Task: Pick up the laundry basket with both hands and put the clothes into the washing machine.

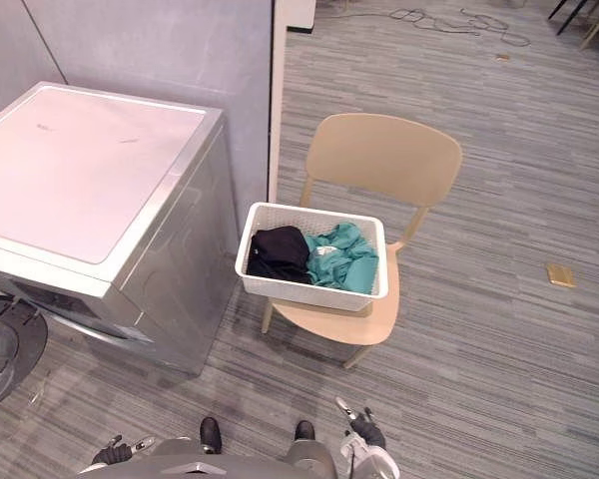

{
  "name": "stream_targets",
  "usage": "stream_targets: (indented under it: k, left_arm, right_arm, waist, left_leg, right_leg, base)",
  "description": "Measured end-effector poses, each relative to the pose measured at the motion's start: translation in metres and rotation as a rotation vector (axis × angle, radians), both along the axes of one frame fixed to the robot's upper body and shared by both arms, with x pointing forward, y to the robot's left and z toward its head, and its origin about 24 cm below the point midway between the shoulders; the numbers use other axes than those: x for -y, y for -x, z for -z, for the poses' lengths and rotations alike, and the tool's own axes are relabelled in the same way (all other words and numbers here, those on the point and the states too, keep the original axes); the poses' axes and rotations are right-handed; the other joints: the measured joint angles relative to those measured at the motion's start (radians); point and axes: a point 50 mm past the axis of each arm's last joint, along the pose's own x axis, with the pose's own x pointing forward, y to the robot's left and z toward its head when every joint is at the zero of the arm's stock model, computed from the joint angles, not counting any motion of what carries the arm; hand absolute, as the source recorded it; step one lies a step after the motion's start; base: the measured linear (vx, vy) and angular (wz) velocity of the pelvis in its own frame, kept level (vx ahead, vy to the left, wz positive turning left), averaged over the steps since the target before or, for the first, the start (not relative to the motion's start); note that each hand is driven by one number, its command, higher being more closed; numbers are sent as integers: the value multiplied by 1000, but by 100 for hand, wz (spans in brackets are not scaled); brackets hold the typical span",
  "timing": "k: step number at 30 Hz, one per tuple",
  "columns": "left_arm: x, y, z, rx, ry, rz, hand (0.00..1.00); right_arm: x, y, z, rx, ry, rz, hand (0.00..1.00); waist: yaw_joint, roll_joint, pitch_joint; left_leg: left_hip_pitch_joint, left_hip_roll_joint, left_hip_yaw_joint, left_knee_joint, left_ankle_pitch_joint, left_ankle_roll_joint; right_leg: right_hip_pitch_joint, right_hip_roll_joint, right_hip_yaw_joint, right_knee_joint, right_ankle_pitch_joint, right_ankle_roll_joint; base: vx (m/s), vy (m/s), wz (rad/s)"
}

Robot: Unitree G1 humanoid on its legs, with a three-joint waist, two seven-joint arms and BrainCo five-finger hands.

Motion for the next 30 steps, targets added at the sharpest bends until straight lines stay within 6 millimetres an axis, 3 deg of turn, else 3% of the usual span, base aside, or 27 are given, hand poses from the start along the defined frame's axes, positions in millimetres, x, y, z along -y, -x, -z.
stream_targets:
  k: [4,6,8,9,10,12,14,17,18,19,20,21,22,24,27,30]
  left_arm:
    - [-2,-6,-2,2,-27,93,0]
    - [-2,-16,-4,21,-43,135,0]
    - [5,-27,-5,39,-43,186,0]
    - [9,-33,-6,51,-43,226,0]
    - [14,-44,-8,76,-38,250,0]
    - [16,-55,-10,75,-44,241,0]
    - [15,-48,-8,55,-45,230,0]
    - [12,-39,-6,32,-40,163,0]
    - [9,-33,-5,18,-55,157,0]
    - [5,-30,-5,5,-62,120,0]
    - [3,-29,-5,0,-64,101,0]
    - [0,-28,-5,-4,-66,68,0]
    - [8,-26,-3,-9,-55,60,0]
    - [10,-23,-2,-16,-53,53,0]
    - [11,-21,-2,-8,-50,26,0]
    - [13,-17,-2,1,-47,14,0]
  right_arm:
    - [-1,-2,0,-6,16,-44,0]
    - [0,0,-2,-7,39,-76,0]
    - [-1,-4,-8,30,58,-103,0]
    - [0,-8,-15,73,77,-114,0]
    - [1,-11,-21,111,93,-116,0]
    - [0,-18,-30,167,107,-112,0]
    - [4,-24,-39,213,134,-108,0]
    - [9,-26,-51,262,183,-81,0]
    - [11,-26,-55,278,195,-66,0]
    - [12,-24,-59,295,208,-47,0]
    - [12,-21,-60,299,212,-39,0]
    - [13,-15,-62,294,222,-26,0]
    - [17,-24,-69,319,254,-22,0]
    - [18,-23,-72,325,273,-12,0]
    - [20,-22,-78,346,297,-17,0]
    - [15,-26,-79,360,291,-38,0]
  waist:
    - [3,-21,-32]
    - [-6,-32,-36]
    - [-37,-31,-30]
    - [-64,-37,-25]
    - [-88,-33,-7]
    - [-96,-62,13]
    - [-98,-61,34]
    - [-97,-53,67]
    - [-93,-53,70]
    - [-91,-63,70]
    - [-92,-85,63]
    - [-91,-91,68]
    - [-83,-37,72]
    - [-84,-10,69]
    - [-78,-11,62]
    - [-72,-13,32]
  left_leg:
    - [9,-70,20,-43,-18,29]
    - [31,-97,21,-43,-27,48]
    - [63,-97,14,-26,-17,77]
    - [89,-96,-13,-16,-26,90]
    - [120,-86,-24,-13,-32,100]
    - [159,-71,-35,-8,-34,99]
    - [198,-37,-34,-7,-47,90]
    - [255,-2,-31,-7,-75,46]
    - [271,4,-26,-7,-95,13]
    - [285,2,-26,-7,-119,-21]
    - [295,-5,-33,-7,-135,-33]
    - [311,-10,-43,-5,-160,-47]
    - [298,41,-37,19,-168,-63]
    - [291,72,-34,29,-147,-85]
    - [310,94,-18,26,-102,-104]
    - [315,111,-14,29,-100,-106]
  right_leg:
    - [-37,-48,59,26,-12,20]
    - [-96,-69,106,180,-21,16]
    - [-178,-59,129,406,-18,-11]
    - [-210,-51,145,535,15,-22]
    - [-244,-29,175,631,-4,-17]
    - [-284,28,219,714,-84,-17]
    - [-312,90,208,688,-127,-15]
    - [-306,110,172,491,-116,-19]
    - [-300,108,170,370,-54,-23]
    - [-280,101,184,250,53,-21]
    - [-266,91,195,210,126,-31]
    - [-255,75,199,202,150,-21]
    - [-250,110,181,211,134,-37]
    - [-237,120,139,210,113,-58]
    - [-193,121,101,205,90,-68]
    - [-164,121,70,190,84,-78]
  base:
    - [181,222,-15]
    - [253,160,-9]
    - [228,64,6]
    - [373,35,29]
    - [318,14,26]
    - [249,-67,-3]
    - [245,-117,-11]
    - [226,-142,24]
    - [342,-246,37]
    - [294,-215,50]
    - [315,-277,67]
    - [234,-290,53]
    - [271,-347,37]
    - [148,-261,33]
    - [46,-179,41]
    - [-41,-80,31]
